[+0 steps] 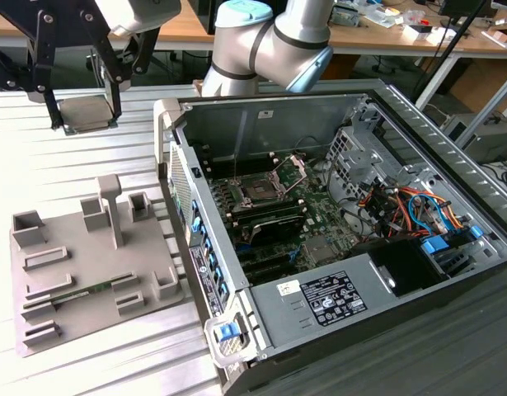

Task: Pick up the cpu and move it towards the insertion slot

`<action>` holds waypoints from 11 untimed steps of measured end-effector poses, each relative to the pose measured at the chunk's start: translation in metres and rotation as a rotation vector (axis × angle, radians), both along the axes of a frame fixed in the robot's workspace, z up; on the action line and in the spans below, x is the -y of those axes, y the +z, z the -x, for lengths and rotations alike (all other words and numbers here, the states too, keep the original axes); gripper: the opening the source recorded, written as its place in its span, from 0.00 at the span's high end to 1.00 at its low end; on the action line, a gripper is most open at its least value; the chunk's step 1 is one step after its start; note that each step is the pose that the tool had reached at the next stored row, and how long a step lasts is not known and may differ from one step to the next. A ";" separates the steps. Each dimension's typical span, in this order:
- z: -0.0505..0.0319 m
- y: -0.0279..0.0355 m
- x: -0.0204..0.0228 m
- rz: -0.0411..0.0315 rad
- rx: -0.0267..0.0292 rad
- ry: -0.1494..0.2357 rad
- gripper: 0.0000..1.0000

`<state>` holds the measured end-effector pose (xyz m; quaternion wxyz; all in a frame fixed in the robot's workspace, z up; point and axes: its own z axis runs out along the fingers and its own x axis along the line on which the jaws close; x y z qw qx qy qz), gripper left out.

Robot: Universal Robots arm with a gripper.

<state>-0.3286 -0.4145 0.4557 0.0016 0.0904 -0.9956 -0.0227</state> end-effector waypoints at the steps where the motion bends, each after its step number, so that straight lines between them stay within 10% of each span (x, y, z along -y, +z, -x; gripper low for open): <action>1: -0.0008 0.0000 -0.0002 0.0000 0.0000 0.000 0.45; 11: -0.0088 -0.0005 -0.0032 0.0002 0.0000 0.000 0.45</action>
